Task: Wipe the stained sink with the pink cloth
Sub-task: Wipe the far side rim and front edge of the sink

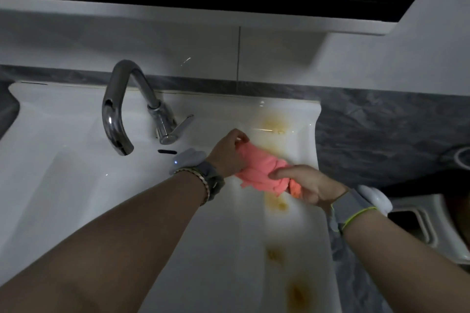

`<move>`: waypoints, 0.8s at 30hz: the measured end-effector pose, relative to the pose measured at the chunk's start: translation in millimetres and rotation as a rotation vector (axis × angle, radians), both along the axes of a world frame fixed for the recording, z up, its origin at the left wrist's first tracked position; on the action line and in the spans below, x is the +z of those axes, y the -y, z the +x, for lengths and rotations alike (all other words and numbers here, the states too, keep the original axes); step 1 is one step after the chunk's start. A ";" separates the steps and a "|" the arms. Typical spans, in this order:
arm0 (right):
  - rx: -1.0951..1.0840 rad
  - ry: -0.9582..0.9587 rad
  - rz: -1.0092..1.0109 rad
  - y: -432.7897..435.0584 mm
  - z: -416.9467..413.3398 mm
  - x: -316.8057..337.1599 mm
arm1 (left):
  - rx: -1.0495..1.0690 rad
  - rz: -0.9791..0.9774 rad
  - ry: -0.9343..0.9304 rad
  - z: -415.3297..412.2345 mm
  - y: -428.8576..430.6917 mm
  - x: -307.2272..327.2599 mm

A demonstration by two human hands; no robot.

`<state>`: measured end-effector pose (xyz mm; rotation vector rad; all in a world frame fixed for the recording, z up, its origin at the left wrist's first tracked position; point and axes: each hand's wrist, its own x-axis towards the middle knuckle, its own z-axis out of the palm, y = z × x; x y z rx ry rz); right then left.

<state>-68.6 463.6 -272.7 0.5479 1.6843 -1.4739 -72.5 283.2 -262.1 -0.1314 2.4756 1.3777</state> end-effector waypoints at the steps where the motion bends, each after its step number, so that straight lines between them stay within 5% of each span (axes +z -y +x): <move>1: -0.021 -0.059 0.034 1.2 -4.1 1.1 | 0.015 -0.018 0.002 -5.0 2.5 -4.0; 5: -0.445 -0.563 0.116 9.0 -25.6 3.0 | 0.097 -0.374 -0.020 -31.4 24.3 -28.0; 9: -0.640 -0.993 0.709 14.2 -53.0 -13.5 | -0.177 -0.753 -0.007 -53.3 51.2 -59.2; 17: -0.370 -0.934 0.841 78.2 -101.9 -83.2 | -0.346 -0.824 0.054 -75.7 50.9 -81.1; 22: 0.236 -1.385 0.668 108.3 -93.1 -83.4 | -0.376 -0.897 -0.031 -72.0 51.7 -84.7; 24: 0.215 -1.482 0.704 95.2 -106.5 -68.7 | -0.373 -0.878 -0.008 -71.7 52.3 -83.1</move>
